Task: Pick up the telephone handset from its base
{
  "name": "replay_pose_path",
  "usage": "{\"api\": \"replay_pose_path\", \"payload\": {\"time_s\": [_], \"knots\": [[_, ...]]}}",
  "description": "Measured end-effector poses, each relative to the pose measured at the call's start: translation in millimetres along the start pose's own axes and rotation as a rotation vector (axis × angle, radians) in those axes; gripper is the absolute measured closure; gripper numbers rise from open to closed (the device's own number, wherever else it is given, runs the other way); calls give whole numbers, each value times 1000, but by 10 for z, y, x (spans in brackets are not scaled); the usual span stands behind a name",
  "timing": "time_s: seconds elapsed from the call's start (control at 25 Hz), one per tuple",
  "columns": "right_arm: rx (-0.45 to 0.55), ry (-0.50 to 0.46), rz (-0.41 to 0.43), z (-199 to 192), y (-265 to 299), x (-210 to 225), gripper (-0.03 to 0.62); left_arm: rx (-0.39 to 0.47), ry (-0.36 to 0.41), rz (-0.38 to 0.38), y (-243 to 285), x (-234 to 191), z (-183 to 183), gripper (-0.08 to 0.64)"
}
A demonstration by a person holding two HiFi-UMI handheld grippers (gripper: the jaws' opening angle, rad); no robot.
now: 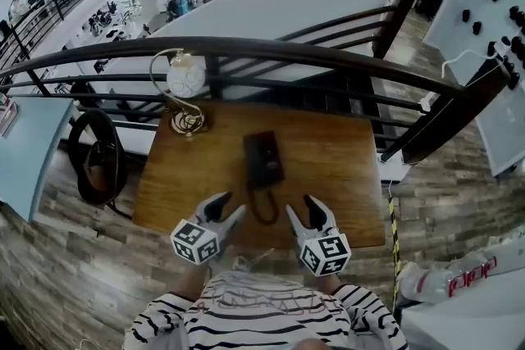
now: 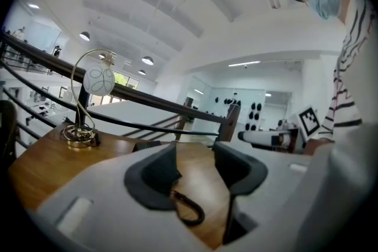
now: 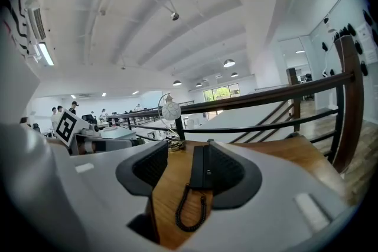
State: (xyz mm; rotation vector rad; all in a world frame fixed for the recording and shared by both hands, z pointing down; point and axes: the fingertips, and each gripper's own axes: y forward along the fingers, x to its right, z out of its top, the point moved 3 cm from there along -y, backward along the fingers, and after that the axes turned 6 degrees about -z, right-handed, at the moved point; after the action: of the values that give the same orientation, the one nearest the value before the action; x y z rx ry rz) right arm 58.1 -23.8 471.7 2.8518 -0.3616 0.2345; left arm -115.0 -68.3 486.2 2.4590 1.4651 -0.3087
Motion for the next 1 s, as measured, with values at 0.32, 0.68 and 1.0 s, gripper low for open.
{"api": "replay_pose_path", "payload": {"time_s": [0.32,0.68,1.0], "knots": [[-15,-45,-53,4,439,10,385,-46,-51,-70,182,-520,4,350],[-65,-119,20,-109,895,273,385,-51,-182,-39,610,-969,-150,336],[-143,-183,144,-321,1284,448,385,-38,-305,41,997,-1339,-402,330]]}}
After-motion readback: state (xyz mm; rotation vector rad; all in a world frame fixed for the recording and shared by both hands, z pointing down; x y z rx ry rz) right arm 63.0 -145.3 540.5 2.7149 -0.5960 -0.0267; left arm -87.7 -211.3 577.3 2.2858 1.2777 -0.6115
